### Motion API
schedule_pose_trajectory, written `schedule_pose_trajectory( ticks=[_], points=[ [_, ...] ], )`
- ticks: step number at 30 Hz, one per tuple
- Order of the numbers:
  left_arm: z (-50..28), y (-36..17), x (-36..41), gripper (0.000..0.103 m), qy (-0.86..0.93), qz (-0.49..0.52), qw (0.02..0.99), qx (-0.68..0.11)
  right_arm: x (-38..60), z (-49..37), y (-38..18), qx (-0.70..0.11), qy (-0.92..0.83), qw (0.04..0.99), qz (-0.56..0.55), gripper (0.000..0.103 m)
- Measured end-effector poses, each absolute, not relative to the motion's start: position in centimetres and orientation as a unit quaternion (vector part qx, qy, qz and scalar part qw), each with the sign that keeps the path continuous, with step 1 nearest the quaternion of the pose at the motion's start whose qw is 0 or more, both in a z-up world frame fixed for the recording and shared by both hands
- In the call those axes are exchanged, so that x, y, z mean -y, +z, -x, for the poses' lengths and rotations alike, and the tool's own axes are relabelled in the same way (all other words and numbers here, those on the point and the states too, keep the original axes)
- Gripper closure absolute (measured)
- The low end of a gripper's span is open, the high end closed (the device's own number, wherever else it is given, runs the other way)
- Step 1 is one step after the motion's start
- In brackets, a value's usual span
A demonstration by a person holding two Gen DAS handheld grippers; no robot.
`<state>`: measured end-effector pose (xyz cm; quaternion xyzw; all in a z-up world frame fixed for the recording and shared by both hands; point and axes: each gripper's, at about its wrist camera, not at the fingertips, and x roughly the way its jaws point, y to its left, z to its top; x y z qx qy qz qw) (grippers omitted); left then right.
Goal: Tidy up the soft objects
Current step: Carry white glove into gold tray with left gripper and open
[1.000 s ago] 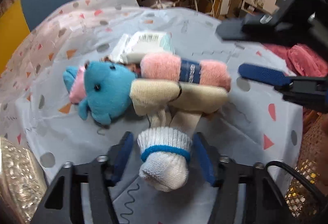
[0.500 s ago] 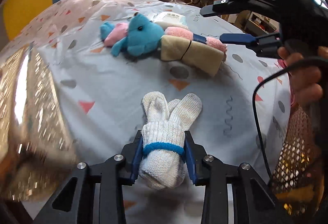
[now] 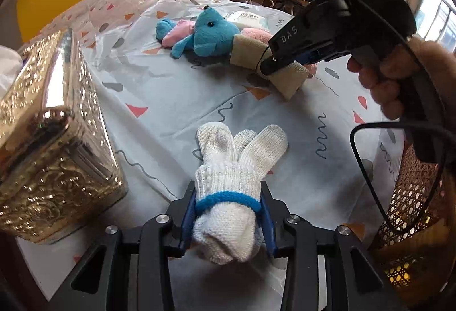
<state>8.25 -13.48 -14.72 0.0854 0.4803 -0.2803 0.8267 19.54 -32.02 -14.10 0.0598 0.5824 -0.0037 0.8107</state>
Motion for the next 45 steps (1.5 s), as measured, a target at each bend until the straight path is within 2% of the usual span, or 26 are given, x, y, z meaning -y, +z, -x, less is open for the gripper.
schedule_pose_trajectory(
  ticks=[2, 3, 12, 19, 24, 28, 36, 45],
  points=[
    [-8.0, -14.3, 13.5, 0.066, -0.280, -0.086, 0.829, -0.477, 32.0, -19.4, -14.2, -0.570, -0.003, 0.819, -0.064, 0.086],
    [-7.7, -14.1, 13.5, 0.067, -0.281, -0.090, 0.830, -0.474, 32.0, -19.3, -14.3, -0.570, -0.001, 0.819, -0.067, 0.087],
    [-8.1, -9.0, 13.1, 0.068, -0.286, -0.051, 0.850, -0.440, 33.4, -18.6, -14.5, -0.578, 0.016, 0.807, -0.118, 0.086],
    [-12.7, -3.6, 12.1, 0.068, -0.259, -0.001, 0.872, -0.417, 32.4, -19.0, -14.4, -0.582, 0.029, 0.804, -0.117, 0.086],
    [-16.2, 1.2, 7.6, 0.068, -0.200, 0.042, 0.908, -0.365, 31.9, -19.1, -14.6, -0.584, 0.039, 0.802, -0.116, 0.086],
    [-18.0, 3.0, 0.9, 0.068, -0.126, 0.078, 0.929, -0.339, 31.8, -19.1, -14.8, -0.587, 0.049, 0.799, -0.122, 0.086],
    [-14.9, 0.7, -14.8, 0.068, 0.029, 0.153, 0.930, -0.332, 32.0, -19.0, -14.9, -0.588, 0.050, 0.798, -0.124, 0.086],
    [-8.5, -7.1, -24.3, 0.067, 0.137, 0.221, 0.887, -0.383, 31.2, -19.3, -15.2, -0.589, 0.044, 0.799, -0.113, 0.086]
  ],
)
